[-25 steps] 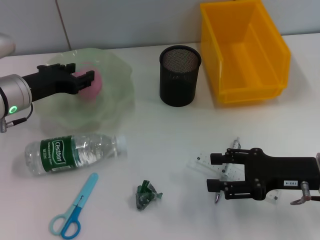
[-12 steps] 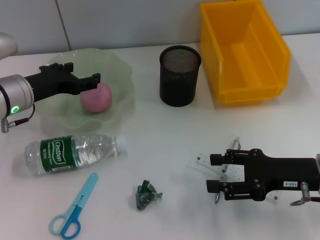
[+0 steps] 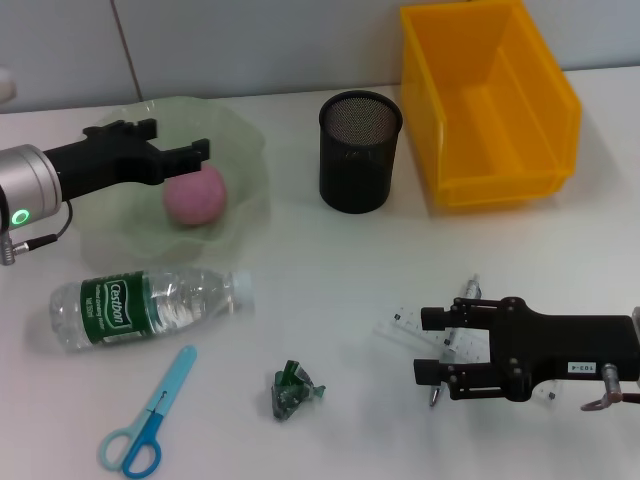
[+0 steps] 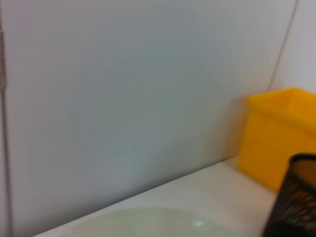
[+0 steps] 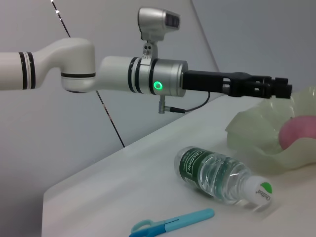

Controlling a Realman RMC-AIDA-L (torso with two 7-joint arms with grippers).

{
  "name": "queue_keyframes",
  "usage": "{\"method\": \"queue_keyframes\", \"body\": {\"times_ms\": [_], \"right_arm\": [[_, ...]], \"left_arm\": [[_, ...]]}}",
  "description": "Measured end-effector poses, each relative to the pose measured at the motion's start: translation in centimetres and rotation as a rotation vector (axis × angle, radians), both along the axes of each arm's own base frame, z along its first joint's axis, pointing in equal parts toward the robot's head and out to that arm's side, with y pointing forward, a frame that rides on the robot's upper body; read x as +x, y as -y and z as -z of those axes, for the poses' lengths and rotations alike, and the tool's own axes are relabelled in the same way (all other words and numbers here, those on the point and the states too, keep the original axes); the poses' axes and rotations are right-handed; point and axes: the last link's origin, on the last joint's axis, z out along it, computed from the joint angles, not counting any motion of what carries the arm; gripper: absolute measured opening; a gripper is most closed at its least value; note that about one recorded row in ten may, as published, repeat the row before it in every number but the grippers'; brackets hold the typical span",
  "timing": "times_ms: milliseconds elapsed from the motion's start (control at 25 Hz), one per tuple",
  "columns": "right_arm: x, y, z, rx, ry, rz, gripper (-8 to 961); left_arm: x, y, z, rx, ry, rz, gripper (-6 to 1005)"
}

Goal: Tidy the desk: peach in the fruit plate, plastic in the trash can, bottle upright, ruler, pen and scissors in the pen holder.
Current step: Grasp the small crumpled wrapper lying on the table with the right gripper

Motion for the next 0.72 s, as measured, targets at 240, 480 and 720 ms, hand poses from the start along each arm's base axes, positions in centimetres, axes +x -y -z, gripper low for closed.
{"method": "queue_keyframes", "body": {"times_ms": [240,480,720], "right_arm": [[-0.1,-0.2,-0.1,0.002,0.002,-0.008,769],[-0.2,-0.4,-0.2,0.006,0.004,-0.012,768],[-0.4,-0.8,-0.4,0.012,0.006,-0.022,768]], "left_arm": [[1.3,2.4,-1.0,-0.166,0.118,0.129,873],[1.6,5.0,-0.7,-0.303,0.152,0.22,872],[1.7,8.1,0.4,-0.451,0.183,0.31,872]]}}
